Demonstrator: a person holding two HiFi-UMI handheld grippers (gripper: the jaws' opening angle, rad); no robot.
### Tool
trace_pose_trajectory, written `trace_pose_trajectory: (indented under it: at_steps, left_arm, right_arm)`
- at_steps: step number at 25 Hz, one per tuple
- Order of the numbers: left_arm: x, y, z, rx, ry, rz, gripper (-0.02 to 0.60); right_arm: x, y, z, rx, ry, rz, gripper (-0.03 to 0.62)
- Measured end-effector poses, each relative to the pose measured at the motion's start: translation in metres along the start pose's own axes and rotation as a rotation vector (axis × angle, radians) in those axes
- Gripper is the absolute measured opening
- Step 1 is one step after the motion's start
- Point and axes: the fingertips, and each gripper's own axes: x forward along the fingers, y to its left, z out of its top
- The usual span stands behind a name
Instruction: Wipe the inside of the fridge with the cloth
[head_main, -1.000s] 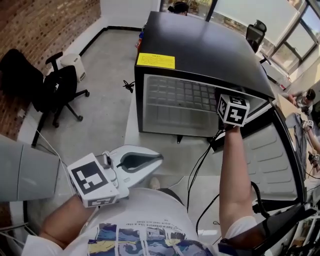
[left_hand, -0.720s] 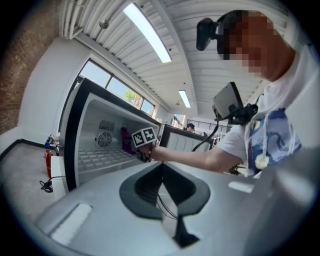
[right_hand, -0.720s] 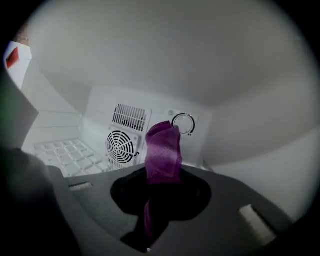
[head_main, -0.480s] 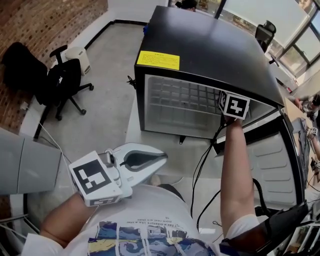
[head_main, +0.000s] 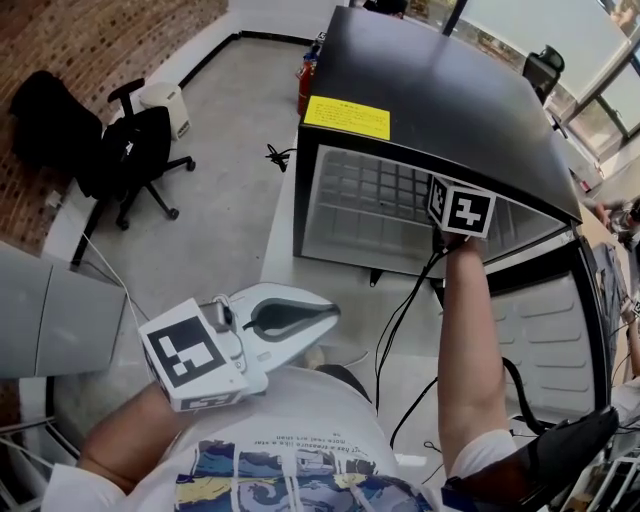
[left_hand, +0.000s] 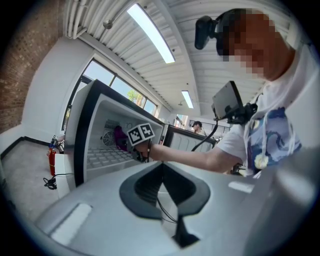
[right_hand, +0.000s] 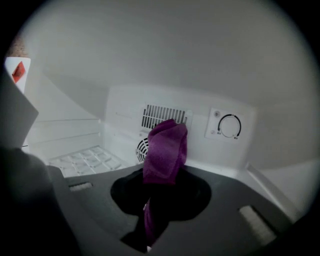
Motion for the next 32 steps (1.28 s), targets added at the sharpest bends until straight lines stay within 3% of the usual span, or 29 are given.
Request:
trace_pose_trajectory:
  at_steps: [18,29,32]
  left_arm:
    - [-0.054,0.006,-0.013,-0.013,-0.019,0.049,0.003]
    - [-0.075,0.002,-0.018,-0.011,-0.023,0.069,0.005]
    - [-0.076,-0.002,-0.018,-0.015,-0.022,0.062,0.003]
  right_arm:
    - [0.009,0.119,0.030,0.064,-0.070,0.197,0.058]
    - [0.004,0.158,0.038,0.115,-0.078,0.272,0.058]
    - [0.000,0.166,0.039,0.187,-0.081,0.321,0.058]
